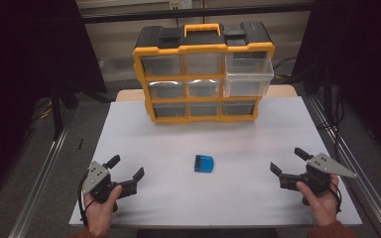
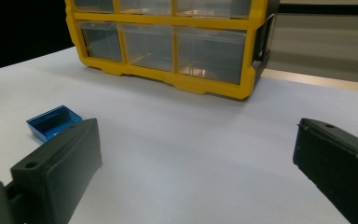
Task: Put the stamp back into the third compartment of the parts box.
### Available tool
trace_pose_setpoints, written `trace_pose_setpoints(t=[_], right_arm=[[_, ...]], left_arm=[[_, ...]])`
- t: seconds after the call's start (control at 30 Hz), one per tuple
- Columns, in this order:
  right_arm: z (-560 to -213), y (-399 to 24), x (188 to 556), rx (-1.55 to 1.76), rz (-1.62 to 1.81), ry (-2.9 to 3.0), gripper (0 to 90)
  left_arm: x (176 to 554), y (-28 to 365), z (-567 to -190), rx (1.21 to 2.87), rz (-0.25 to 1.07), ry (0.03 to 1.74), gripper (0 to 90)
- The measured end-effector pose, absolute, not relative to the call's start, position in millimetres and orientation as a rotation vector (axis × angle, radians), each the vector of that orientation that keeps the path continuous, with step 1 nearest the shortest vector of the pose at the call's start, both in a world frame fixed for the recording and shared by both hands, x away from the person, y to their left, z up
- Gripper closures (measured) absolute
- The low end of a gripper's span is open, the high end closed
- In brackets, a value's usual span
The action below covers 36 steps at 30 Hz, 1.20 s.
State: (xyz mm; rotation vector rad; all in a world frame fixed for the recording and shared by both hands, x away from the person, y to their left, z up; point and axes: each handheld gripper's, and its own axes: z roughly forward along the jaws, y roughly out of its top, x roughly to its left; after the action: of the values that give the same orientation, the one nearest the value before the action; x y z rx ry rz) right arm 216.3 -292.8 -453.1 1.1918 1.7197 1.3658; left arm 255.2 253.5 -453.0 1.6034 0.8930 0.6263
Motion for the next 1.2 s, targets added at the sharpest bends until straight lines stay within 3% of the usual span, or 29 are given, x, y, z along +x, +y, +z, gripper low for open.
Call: trace_pose_setpoints(t=[0.43, 1.2], right_arm=[[-454, -290, 219, 1.245, 1.446, 1.835, 2.3], [-450, -248, 231, 1.105, 1.364, 2.186, 3.2]], left_arm=[[258, 252, -454, 1.631, 0.678, 0.921, 3.5], [255, 254, -452, 1.624, 0.646, 0.876, 3.5]])
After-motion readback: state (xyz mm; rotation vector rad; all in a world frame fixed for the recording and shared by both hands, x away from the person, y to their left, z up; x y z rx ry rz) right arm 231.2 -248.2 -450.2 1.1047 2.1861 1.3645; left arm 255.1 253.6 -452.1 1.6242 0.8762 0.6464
